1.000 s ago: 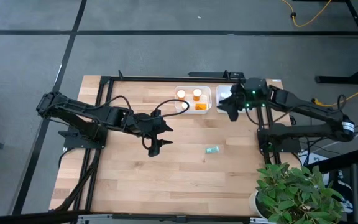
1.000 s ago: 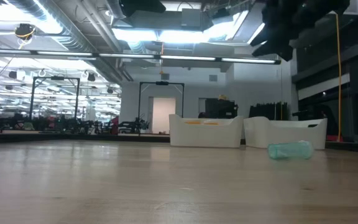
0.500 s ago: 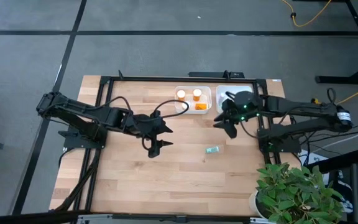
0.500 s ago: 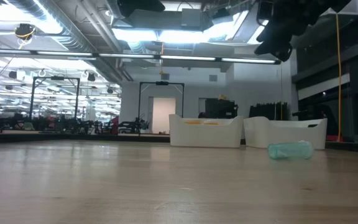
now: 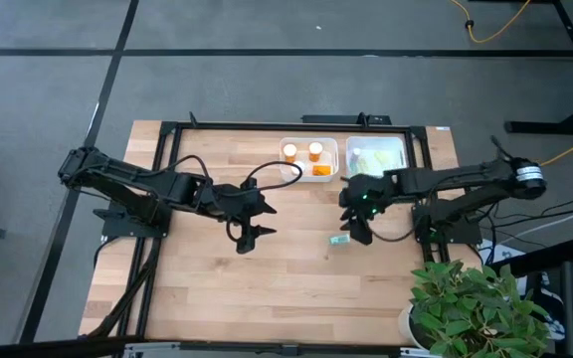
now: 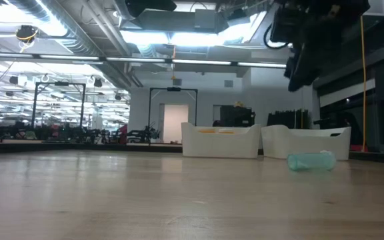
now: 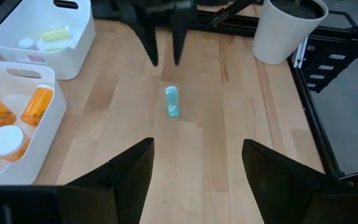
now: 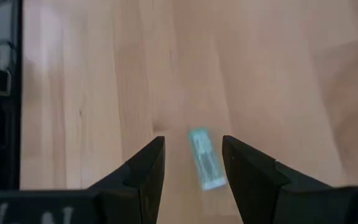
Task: Pick and place medicine bottles into bin by pill shape (circle, oval)
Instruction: Put the blue tablet bottle into the right white bin
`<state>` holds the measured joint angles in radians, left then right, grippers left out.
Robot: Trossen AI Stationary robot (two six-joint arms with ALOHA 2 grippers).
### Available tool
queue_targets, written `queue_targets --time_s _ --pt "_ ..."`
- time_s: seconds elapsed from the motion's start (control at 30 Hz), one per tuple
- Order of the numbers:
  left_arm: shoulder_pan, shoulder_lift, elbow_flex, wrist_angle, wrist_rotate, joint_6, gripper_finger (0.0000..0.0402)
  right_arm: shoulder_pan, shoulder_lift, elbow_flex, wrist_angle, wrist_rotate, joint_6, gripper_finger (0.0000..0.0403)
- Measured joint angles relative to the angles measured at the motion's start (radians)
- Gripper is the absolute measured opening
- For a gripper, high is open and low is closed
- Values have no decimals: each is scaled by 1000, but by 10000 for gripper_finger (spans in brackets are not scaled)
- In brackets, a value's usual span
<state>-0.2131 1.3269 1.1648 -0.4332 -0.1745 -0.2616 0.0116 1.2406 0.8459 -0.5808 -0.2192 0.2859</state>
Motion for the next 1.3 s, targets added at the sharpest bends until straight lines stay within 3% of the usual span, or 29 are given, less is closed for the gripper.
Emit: queue_targets --time_s 0.3,0.5,1.13,1.3 --pt "0 0 0 0 0 1 237 92 168 0 0 7 -3 163" --pt "0 0 0 0 0 2 237 138 256 0 0 170 -2 163" --pt "0 0 0 0 0 9 237 177 417 1 17 216 23 163" --pt "0 0 0 0 0 9 237 177 425 3 17 228 77 141"
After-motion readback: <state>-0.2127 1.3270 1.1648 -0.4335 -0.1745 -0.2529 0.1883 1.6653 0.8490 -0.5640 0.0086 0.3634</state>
